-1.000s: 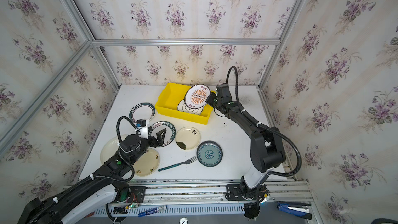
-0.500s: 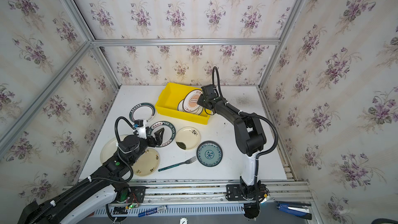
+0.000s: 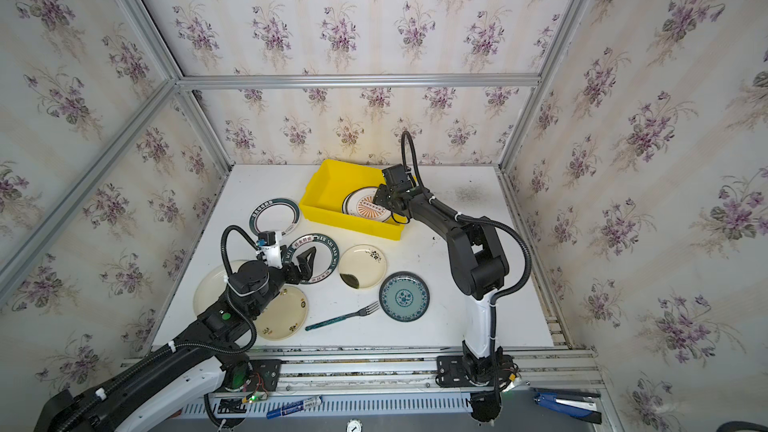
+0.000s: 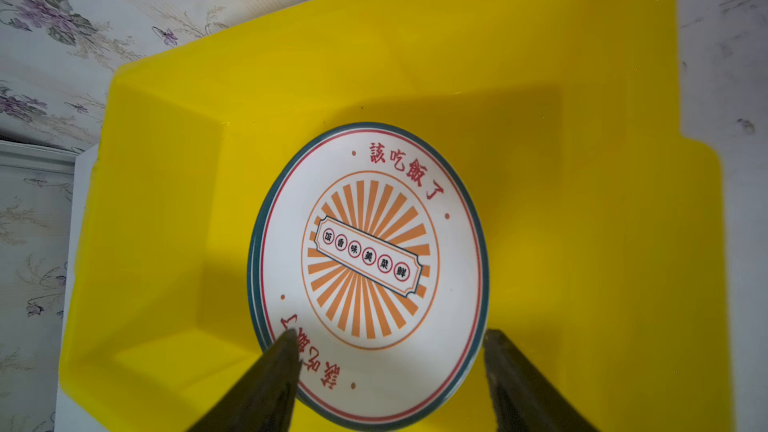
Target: Place the plates into the plastic bin on the countertop
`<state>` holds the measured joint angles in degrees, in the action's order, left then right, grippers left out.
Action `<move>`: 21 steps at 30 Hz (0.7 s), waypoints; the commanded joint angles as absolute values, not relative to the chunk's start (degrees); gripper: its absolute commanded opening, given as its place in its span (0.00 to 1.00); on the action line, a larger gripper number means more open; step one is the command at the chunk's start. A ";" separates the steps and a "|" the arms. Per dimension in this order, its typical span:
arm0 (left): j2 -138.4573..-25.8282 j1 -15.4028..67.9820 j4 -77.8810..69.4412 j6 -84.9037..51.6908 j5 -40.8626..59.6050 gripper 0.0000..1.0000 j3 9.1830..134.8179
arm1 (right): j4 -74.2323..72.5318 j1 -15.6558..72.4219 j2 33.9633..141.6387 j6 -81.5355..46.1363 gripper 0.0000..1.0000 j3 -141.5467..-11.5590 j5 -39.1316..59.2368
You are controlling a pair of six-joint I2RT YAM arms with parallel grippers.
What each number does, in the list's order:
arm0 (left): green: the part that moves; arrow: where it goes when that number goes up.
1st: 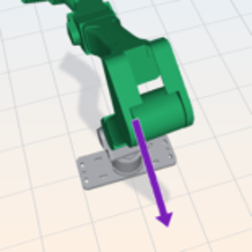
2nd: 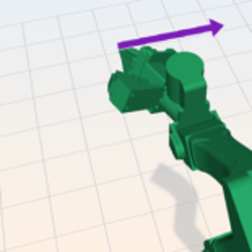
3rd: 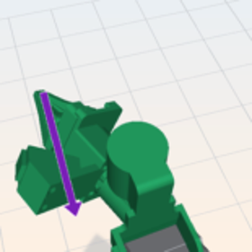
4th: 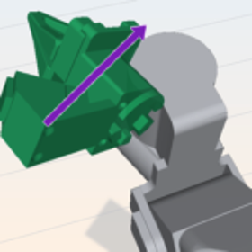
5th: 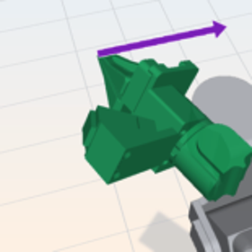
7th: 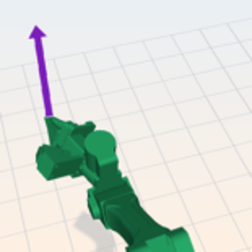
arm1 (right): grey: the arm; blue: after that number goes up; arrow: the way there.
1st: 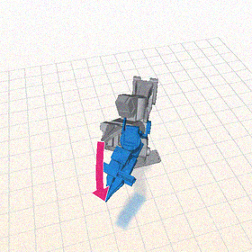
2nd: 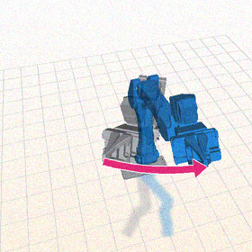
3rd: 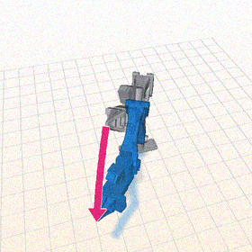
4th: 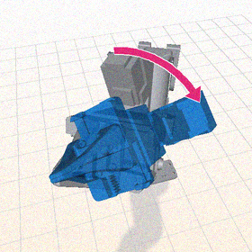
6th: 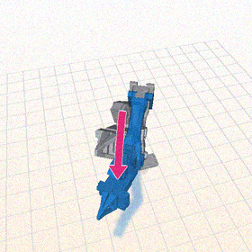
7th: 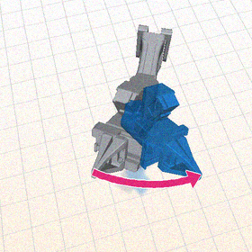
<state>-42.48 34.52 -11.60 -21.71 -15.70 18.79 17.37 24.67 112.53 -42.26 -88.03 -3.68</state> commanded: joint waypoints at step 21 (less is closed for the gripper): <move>-44.80 33.77 2.00 -31.10 -21.54 1.00 29.90 | 6.67 25.43 76.65 -32.29 1.00 -57.11 5.02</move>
<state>-43.92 33.95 -1.89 -28.51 -20.45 27.55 9.23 25.47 79.61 -34.59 -59.59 3.88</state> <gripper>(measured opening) 0.996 0.997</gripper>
